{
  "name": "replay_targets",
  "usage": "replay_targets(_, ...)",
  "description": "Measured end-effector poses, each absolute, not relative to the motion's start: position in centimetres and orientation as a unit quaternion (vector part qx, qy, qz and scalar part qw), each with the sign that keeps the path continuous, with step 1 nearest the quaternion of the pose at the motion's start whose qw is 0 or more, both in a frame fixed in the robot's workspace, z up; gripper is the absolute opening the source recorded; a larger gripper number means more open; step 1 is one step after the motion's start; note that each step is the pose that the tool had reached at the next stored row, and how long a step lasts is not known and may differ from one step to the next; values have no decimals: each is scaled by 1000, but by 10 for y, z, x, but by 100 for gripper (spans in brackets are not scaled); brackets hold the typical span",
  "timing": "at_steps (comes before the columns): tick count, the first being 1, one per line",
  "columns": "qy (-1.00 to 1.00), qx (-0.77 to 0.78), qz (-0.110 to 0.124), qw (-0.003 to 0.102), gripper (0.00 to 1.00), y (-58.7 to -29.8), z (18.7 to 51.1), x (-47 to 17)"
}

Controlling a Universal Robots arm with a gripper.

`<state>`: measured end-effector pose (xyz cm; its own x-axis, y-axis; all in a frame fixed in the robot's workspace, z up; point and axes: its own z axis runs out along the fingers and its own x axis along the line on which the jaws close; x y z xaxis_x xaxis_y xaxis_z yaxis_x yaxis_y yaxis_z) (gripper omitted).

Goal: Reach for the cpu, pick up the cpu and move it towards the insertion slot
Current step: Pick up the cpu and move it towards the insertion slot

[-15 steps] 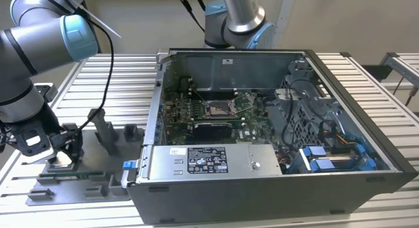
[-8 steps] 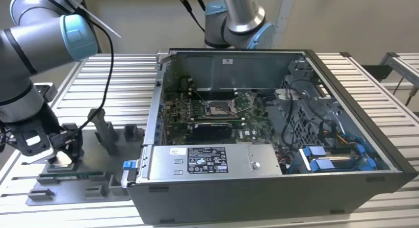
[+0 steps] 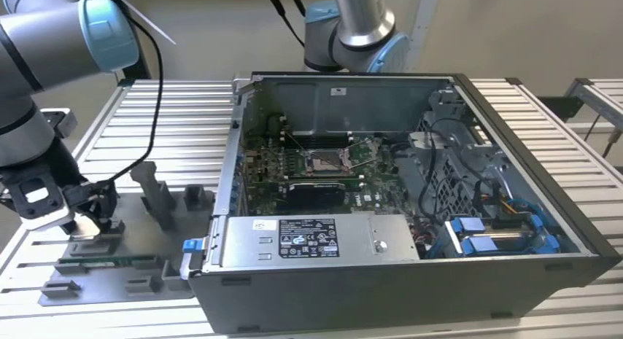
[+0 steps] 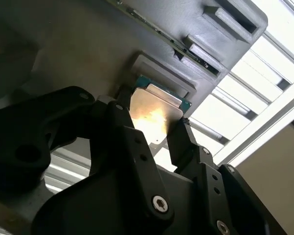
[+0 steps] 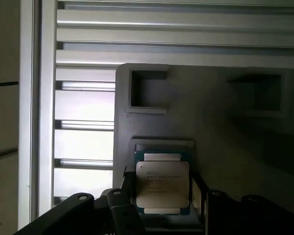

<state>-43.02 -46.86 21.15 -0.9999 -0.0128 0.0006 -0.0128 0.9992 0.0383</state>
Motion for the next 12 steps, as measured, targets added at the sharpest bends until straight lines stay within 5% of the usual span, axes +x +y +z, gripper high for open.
replay_targets(12,-1000,6,-19,0,0,-469,233,-430)
